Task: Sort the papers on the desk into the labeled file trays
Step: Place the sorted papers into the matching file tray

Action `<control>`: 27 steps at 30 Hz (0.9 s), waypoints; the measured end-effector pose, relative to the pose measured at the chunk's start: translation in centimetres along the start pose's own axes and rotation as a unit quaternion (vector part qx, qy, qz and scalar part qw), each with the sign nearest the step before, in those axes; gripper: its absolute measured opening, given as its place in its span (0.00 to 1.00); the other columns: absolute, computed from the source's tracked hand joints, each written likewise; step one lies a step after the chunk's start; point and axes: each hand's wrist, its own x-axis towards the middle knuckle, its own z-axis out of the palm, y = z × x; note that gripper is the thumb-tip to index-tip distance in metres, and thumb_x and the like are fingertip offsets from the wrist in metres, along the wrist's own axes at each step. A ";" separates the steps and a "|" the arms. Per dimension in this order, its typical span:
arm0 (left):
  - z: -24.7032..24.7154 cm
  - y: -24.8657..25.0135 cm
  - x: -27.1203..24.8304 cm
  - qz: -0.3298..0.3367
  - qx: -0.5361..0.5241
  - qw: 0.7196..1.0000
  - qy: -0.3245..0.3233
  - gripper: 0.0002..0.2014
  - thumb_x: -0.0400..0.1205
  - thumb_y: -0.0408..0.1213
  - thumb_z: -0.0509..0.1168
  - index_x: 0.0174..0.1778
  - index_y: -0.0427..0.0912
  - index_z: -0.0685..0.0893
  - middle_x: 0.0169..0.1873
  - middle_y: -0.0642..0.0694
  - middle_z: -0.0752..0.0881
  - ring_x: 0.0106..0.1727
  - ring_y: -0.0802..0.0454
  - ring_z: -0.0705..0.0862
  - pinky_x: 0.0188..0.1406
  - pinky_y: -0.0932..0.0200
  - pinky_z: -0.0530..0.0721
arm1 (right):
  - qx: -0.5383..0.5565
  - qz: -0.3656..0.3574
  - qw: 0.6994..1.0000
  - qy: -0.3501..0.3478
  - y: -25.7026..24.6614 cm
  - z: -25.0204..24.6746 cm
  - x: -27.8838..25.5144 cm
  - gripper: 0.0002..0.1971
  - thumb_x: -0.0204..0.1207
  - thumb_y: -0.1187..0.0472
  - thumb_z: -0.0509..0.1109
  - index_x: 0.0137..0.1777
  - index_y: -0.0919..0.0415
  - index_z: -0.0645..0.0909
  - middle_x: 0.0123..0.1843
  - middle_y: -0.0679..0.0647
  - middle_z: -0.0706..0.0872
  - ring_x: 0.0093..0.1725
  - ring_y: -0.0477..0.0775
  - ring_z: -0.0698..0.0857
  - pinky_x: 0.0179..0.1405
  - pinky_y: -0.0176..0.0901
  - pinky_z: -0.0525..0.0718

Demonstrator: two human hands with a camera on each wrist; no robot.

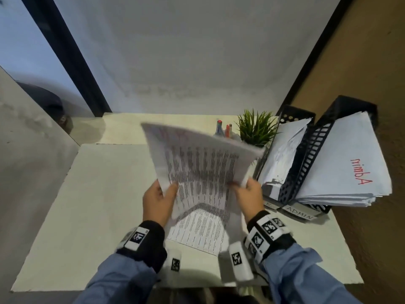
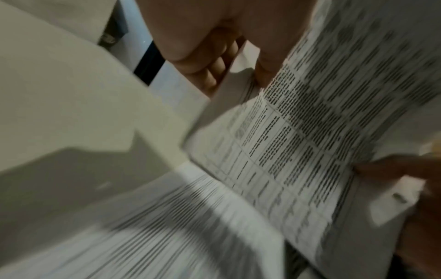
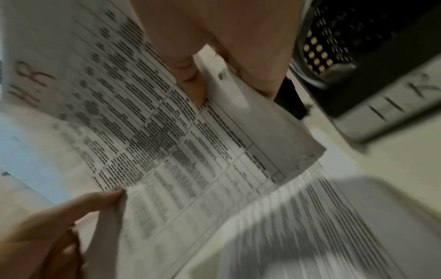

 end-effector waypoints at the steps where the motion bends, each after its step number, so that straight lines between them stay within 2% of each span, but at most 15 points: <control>1: 0.2 1.6 0.4 0.031 0.003 1.000 -0.007 0.04 0.81 0.34 0.66 0.44 0.36 0.82 0.41 0.38 0.88 0.43 0.50 0.86 0.42 0.58 0.85 | 0.005 -0.026 1.000 0.001 -1.5 -0.7 0.2 0.08 0.75 0.71 0.68 0.53 0.63 0.81 0.42 0.49 0.85 0.41 0.46 0.84 0.35 0.28 0.82; 3: 0.7 5.2 1.2 0.102 0.019 0.994 -0.030 0.08 0.81 0.36 0.65 0.47 0.33 0.81 0.41 0.41 0.89 0.41 0.54 0.86 0.45 0.53 0.86 | -0.004 -0.088 0.995 0.041 -3.6 -2.3 1.2 0.11 0.75 0.70 0.67 0.57 0.61 0.80 0.47 0.48 0.85 0.45 0.43 0.83 0.36 0.25 0.82; 5: 1.3 8.8 1.7 0.173 0.070 0.981 -0.059 0.05 0.81 0.36 0.65 0.46 0.39 0.83 0.37 0.52 0.87 0.36 0.60 0.83 0.36 0.64 0.83 | -0.047 -0.134 0.976 0.163 -4.8 -4.2 2.5 0.14 0.75 0.66 0.67 0.60 0.60 0.79 0.53 0.51 0.84 0.49 0.46 0.83 0.46 0.25 0.81; 6: 1.7 10.5 1.9 0.197 0.097 0.973 -0.075 0.04 0.81 0.37 0.64 0.43 0.42 0.83 0.33 0.54 0.85 0.31 0.62 0.80 0.30 0.70 0.79 | -0.089 -0.135 0.960 0.228 -5.0 -5.2 3.6 0.17 0.74 0.62 0.69 0.62 0.63 0.78 0.58 0.56 0.82 0.54 0.52 0.82 0.54 0.34 0.81; 8: 2.6 13.1 2.2 0.229 0.148 0.957 -0.095 0.08 0.81 0.36 0.64 0.35 0.45 0.80 0.27 0.52 0.79 0.25 0.61 0.72 0.22 0.76 0.71 | -0.176 -0.064 0.945 0.270 -4.6 -6.9 5.8 0.33 0.69 0.49 0.71 0.69 0.69 0.71 0.67 0.67 0.76 0.65 0.64 0.77 0.65 0.49 0.75; 10: 3.8 15.0 2.6 0.253 0.203 0.941 -0.099 0.14 0.81 0.35 0.63 0.28 0.47 0.74 0.23 0.51 0.75 0.22 0.59 0.69 0.20 0.75 0.69 | -0.212 0.081 0.949 0.218 -3.8 -7.7 7.5 0.49 0.66 0.42 0.74 0.77 0.72 0.57 0.72 0.71 0.72 0.70 0.68 0.74 0.70 0.55 0.74; 11: 4.6 15.7 2.9 0.262 0.227 0.933 -0.100 0.15 0.80 0.35 0.63 0.27 0.47 0.72 0.22 0.52 0.73 0.22 0.59 0.69 0.20 0.75 0.69 | -0.202 0.137 0.952 0.187 -3.5 -7.8 7.9 0.51 0.65 0.42 0.75 0.77 0.74 0.56 0.68 0.71 0.76 0.66 0.68 0.78 0.66 0.56 0.77; 13: 6.2 16.8 3.4 0.278 0.263 0.918 -0.107 0.13 0.79 0.34 0.62 0.28 0.43 0.72 0.22 0.52 0.72 0.23 0.59 0.69 0.19 0.72 0.67 | -0.133 0.189 0.962 0.142 -2.9 -7.8 8.3 0.39 0.65 0.49 0.76 0.67 0.78 0.68 0.43 0.67 0.84 0.42 0.64 0.84 0.45 0.51 0.83; 15: 7.9 17.7 3.5 0.292 0.294 0.902 -0.117 0.10 0.79 0.34 0.61 0.31 0.38 0.75 0.23 0.49 0.73 0.25 0.54 0.70 0.20 0.69 0.63 | -0.089 0.184 0.970 0.135 -2.5 -8.3 8.5 0.24 0.68 0.61 0.73 0.60 0.75 0.74 0.28 0.62 0.77 0.25 0.57 0.76 0.26 0.42 0.75; 18: 10.3 18.7 3.0 0.306 0.309 0.891 -0.133 0.08 0.79 0.33 0.60 0.34 0.35 0.77 0.25 0.47 0.75 0.29 0.47 0.73 0.28 0.58 0.67 | -0.047 0.109 0.982 0.145 -3.1 -9.3 8.5 0.05 0.71 0.72 0.65 0.46 0.66 0.76 0.30 0.58 0.72 0.25 0.53 0.70 0.23 0.36 0.67; 19: 11.1 18.9 2.8 0.308 0.310 0.889 -0.136 0.08 0.79 0.33 0.60 0.34 0.37 0.76 0.24 0.49 0.73 0.30 0.47 0.73 0.30 0.58 0.67 | -0.038 0.082 0.986 0.141 -3.5 -9.9 8.4 0.04 0.70 0.73 0.64 0.45 0.68 0.77 0.32 0.60 0.74 0.28 0.54 0.72 0.26 0.38 0.70; 21: 12.7 19.0 2.5 0.306 0.321 0.885 -0.138 0.08 0.79 0.33 0.59 0.34 0.39 0.73 0.23 0.51 0.70 0.31 0.46 0.73 0.32 0.58 0.67 | -0.043 0.041 0.989 0.134 -4.3 -11.1 8.4 0.15 0.68 0.72 0.63 0.54 0.77 0.77 0.37 0.69 0.79 0.35 0.57 0.75 0.32 0.42 0.75; 22: 13.6 18.9 2.5 0.304 0.330 0.883 -0.139 0.08 0.79 0.33 0.59 0.34 0.39 0.73 0.24 0.49 0.71 0.33 0.44 0.73 0.33 0.56 0.68 | -0.049 0.025 0.990 0.129 -5.0 -11.5 8.1 0.16 0.68 0.72 0.63 0.56 0.77 0.76 0.38 0.72 0.79 0.35 0.57 0.75 0.29 0.39 0.75; 25: 16.3 18.6 2.2 0.302 0.346 0.875 -0.155 0.06 0.80 0.33 0.59 0.40 0.36 0.78 0.34 0.41 0.81 0.38 0.39 0.81 0.37 0.50 0.79 | -0.081 -0.009 0.991 0.106 -7.5 -12.9 7.9 0.03 0.69 0.74 0.62 0.39 0.69 0.76 0.31 0.61 0.72 0.26 0.53 0.70 0.13 0.28 0.65; 27: 18.0 18.1 2.0 0.295 0.345 0.874 -0.173 0.07 0.80 0.33 0.59 0.48 0.36 0.81 0.42 0.36 0.86 0.45 0.36 0.84 0.45 0.48 0.84 | -0.094 -0.047 0.991 0.088 -8.9 -13.5 8.0 0.03 0.68 0.75 0.61 0.35 0.71 0.75 0.30 0.60 0.74 0.27 0.55 0.72 0.18 0.32 0.71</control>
